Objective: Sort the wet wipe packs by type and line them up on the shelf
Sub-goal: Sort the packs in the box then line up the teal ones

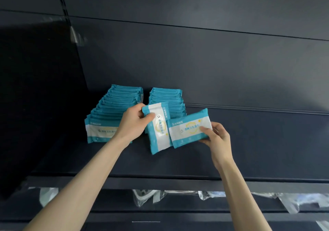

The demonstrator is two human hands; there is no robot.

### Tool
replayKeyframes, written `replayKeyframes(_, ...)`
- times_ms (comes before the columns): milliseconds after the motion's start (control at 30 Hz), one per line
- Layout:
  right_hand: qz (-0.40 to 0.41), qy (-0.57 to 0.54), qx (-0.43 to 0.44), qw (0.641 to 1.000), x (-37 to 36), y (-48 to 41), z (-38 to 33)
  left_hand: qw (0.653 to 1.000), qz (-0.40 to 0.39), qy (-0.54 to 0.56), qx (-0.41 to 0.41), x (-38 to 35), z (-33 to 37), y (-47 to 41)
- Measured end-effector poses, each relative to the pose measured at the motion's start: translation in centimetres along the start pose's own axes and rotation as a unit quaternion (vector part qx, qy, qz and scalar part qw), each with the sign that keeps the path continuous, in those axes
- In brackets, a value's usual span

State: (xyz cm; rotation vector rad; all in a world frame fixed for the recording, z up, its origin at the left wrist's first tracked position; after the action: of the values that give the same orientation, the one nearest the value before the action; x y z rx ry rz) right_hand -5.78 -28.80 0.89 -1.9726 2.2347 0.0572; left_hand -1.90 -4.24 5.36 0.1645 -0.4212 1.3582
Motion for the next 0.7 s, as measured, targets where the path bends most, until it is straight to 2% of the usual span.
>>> replayKeyframes(100,0.020,0.018,0.007,1.000,0.2,0.1,-0.2,0.999,-0.047,-0.011,0.004,0.6,0.5,-0.9)
replayKeyframes(300,0.021,0.026,0.005,0.999,-0.5,0.8,0.0,0.978,-0.161,-0.130,-0.012,0.4,1.1,-2.4)
replayKeyframes(500,0.009,0.041,-0.002,0.999,-1.0,0.9,0.6,0.955,-0.184,-0.232,-0.029,0.3,1.5,-3.7)
replayKeyframes(700,0.007,0.095,-0.023,0.995,-1.6,0.1,1.9,0.906,-0.204,-0.372,0.006,-0.5,1.0,-4.8)
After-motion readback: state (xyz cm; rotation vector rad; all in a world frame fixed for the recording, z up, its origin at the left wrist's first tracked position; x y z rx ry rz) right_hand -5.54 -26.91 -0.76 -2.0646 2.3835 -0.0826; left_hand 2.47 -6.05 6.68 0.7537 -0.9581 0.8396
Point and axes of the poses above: each hand's wrist, its own y-axis away from the middle knuckle, its own x-axis out of the back of the hand, z = x × y, the point moved 5 cm from there along -y, towards the middle knuckle, and after that the axes turned 13 degrees about -z, right-handed, at the moved point
